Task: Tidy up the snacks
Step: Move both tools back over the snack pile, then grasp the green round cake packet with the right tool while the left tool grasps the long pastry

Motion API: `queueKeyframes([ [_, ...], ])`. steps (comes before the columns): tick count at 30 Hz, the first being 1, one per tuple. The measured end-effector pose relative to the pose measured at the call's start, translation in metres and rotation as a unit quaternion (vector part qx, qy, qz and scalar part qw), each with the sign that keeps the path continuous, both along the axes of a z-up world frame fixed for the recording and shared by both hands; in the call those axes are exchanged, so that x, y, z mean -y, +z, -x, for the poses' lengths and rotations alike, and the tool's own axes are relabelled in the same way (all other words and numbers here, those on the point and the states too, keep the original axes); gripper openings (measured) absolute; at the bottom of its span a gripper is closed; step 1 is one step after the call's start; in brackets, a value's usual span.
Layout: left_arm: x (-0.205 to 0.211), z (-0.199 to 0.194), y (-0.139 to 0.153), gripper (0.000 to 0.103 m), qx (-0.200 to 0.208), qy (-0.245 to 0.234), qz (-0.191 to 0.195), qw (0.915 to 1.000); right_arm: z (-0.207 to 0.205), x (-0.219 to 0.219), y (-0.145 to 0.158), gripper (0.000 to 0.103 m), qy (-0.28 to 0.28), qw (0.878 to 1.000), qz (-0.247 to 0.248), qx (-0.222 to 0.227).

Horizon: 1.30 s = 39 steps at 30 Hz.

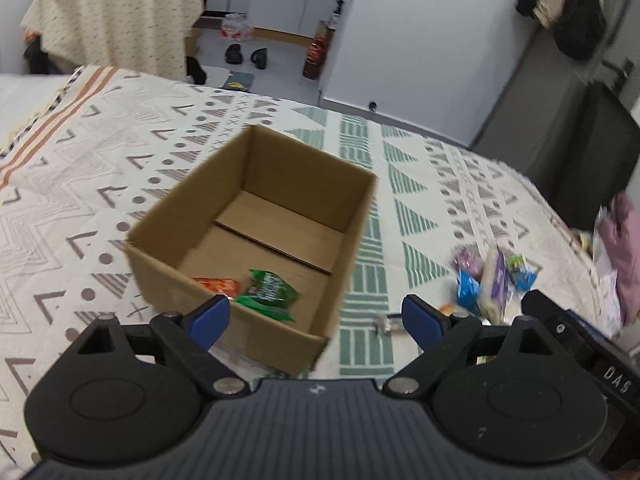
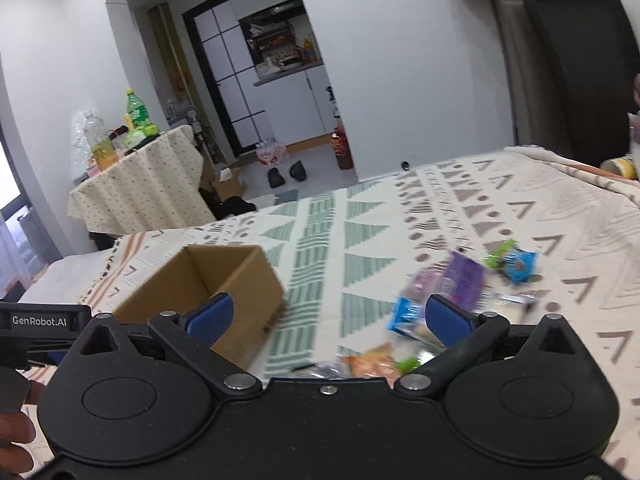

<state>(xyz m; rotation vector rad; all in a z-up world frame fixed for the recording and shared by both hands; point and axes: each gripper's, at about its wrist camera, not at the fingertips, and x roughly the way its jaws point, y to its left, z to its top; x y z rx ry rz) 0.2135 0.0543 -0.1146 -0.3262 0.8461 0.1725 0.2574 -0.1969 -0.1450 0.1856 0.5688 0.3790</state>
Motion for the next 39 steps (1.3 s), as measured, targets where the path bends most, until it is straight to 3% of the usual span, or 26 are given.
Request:
queueKeyframes([
  [18, 0.081, -0.021, -0.016, 0.092, 0.007, -0.088, -0.006, 0.9960, 0.000, 0.068, -0.022, 0.102, 0.001, 0.999, 0.000, -0.053],
  [27, 0.107, -0.040, -0.031, 0.089, 0.003, -0.119, 0.010, 0.9928, -0.011, 0.087, -0.048, 0.092, -0.007, 0.995, -0.003, -0.102],
  [36, 0.129, -0.069, -0.064, 0.074, -0.030, -0.130, 0.051, 0.9898, -0.025, 0.087, -0.070, 0.081, -0.001, 0.990, 0.015, -0.139],
  [39, 0.134, -0.076, -0.073, 0.073, -0.038, -0.130, 0.058, 0.9891, -0.029, 0.086, -0.077, 0.079, -0.001, 0.989, 0.018, -0.148],
])
